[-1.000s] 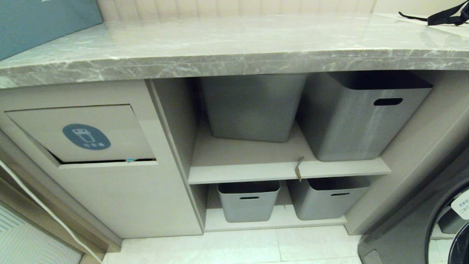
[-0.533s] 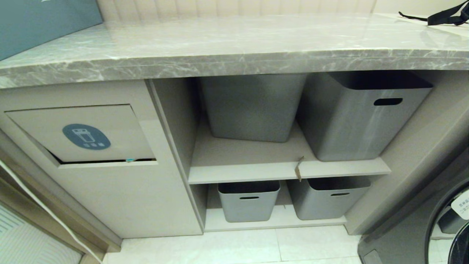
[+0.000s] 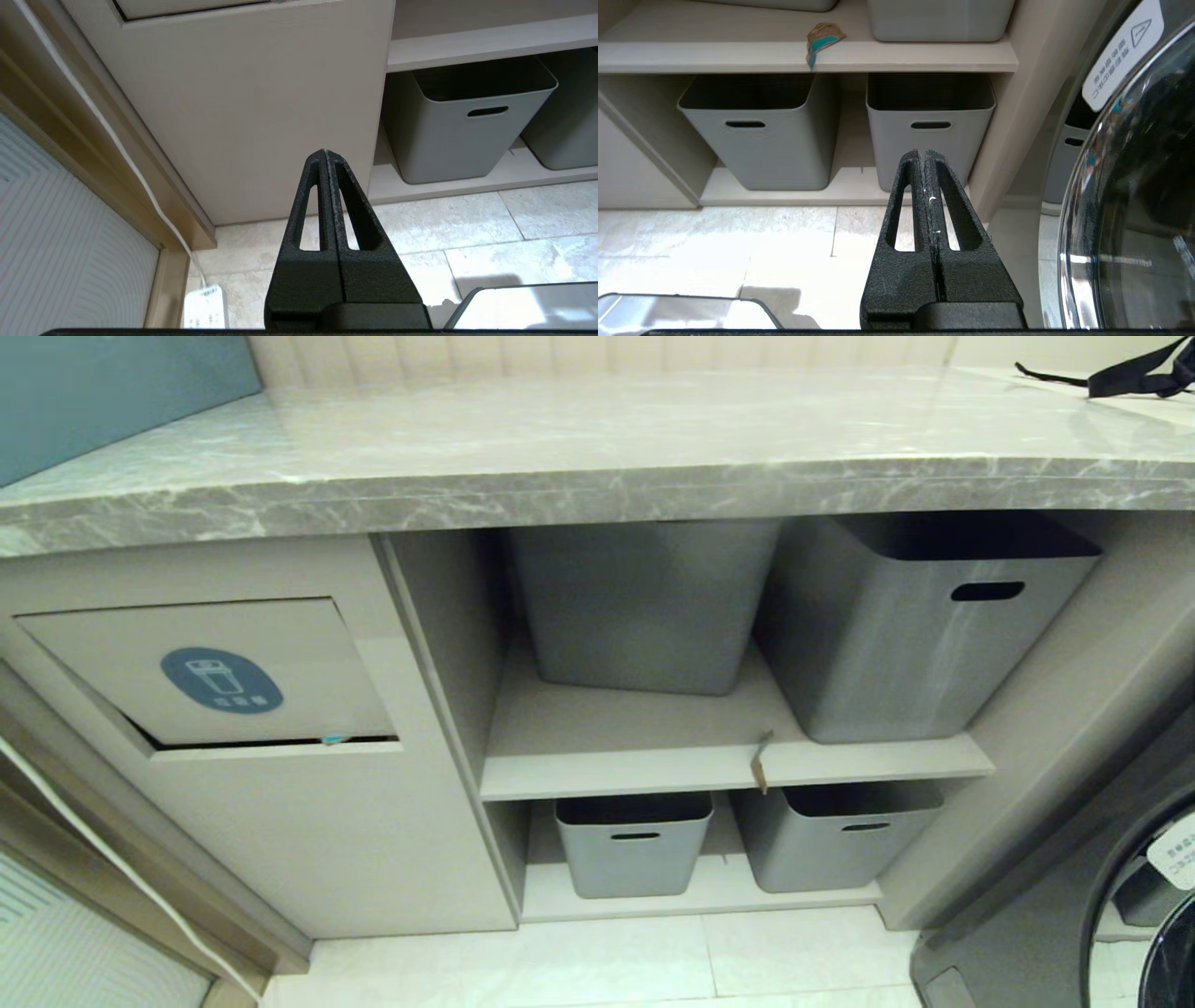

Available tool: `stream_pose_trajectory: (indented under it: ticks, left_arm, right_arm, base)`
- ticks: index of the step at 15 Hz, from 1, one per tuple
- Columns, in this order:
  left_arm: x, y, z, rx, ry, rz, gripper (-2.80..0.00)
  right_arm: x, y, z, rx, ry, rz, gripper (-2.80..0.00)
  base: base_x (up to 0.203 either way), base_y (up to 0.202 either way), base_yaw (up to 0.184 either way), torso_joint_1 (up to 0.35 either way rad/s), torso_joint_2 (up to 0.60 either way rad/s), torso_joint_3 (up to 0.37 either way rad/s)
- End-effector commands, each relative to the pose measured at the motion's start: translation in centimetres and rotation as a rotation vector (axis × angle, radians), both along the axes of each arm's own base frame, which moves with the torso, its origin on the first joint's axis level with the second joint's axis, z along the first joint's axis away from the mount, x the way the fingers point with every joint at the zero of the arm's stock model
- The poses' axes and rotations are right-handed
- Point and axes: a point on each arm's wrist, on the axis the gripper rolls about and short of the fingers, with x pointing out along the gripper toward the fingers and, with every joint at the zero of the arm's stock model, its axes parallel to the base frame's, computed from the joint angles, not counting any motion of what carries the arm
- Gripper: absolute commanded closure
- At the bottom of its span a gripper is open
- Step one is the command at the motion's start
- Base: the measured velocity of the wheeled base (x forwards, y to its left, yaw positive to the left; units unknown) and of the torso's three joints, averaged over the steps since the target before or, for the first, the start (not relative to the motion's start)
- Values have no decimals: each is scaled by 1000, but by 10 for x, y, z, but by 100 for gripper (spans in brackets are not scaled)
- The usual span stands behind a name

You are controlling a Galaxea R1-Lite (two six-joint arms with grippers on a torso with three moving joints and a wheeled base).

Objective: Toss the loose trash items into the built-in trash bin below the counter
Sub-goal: Pick up the garbage

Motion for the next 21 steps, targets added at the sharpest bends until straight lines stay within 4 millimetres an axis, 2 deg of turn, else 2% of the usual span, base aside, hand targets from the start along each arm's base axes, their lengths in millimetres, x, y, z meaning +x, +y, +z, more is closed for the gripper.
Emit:
stream_pose_trajectory:
  ticks: [1, 13, 21]
  left_arm:
    - [0, 0, 0, -2, 2, 1, 0]
    - [0, 0, -1, -1, 4, 1, 0]
    - [0, 0, -1, 7, 4, -1, 0]
  right_arm:
    - [0, 0, 0, -7, -1, 2, 0]
    - [0, 0, 0, -6, 1, 4, 0]
    - [0, 0, 0, -12, 1, 6, 0]
  base:
    - [-162, 0, 4, 6, 2, 2]
    - [-191, 0, 2, 0, 3, 2]
    - [-7, 0, 0, -1, 0, 1]
